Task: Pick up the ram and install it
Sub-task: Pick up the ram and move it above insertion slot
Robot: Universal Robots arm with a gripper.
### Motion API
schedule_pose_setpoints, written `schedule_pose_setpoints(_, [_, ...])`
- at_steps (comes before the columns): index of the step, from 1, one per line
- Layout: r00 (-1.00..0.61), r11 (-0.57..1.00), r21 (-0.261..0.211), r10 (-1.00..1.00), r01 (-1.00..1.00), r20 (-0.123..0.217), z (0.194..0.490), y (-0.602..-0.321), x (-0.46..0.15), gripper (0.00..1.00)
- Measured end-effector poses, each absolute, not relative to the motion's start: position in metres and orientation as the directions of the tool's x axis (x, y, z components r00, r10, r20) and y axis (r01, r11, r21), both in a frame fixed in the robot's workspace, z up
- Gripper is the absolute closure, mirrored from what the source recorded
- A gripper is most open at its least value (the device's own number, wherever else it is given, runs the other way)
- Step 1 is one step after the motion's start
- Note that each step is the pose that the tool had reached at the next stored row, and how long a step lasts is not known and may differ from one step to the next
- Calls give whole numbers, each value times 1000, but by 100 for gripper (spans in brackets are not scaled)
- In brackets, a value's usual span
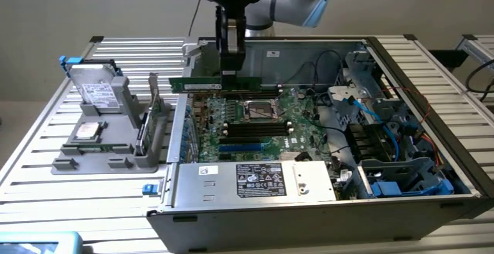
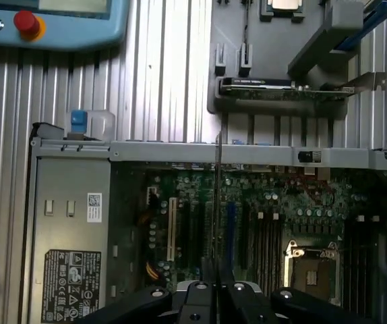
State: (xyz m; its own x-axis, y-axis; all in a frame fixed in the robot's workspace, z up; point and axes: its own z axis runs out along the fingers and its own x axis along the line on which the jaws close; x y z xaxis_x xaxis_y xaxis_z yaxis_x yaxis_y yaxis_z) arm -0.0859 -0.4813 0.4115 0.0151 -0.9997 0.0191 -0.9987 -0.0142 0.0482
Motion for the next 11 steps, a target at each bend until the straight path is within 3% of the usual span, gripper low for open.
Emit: schedule_pose_setpoints(11, [15,-14,48,-1000,-999,19,411,-468,-53,87])
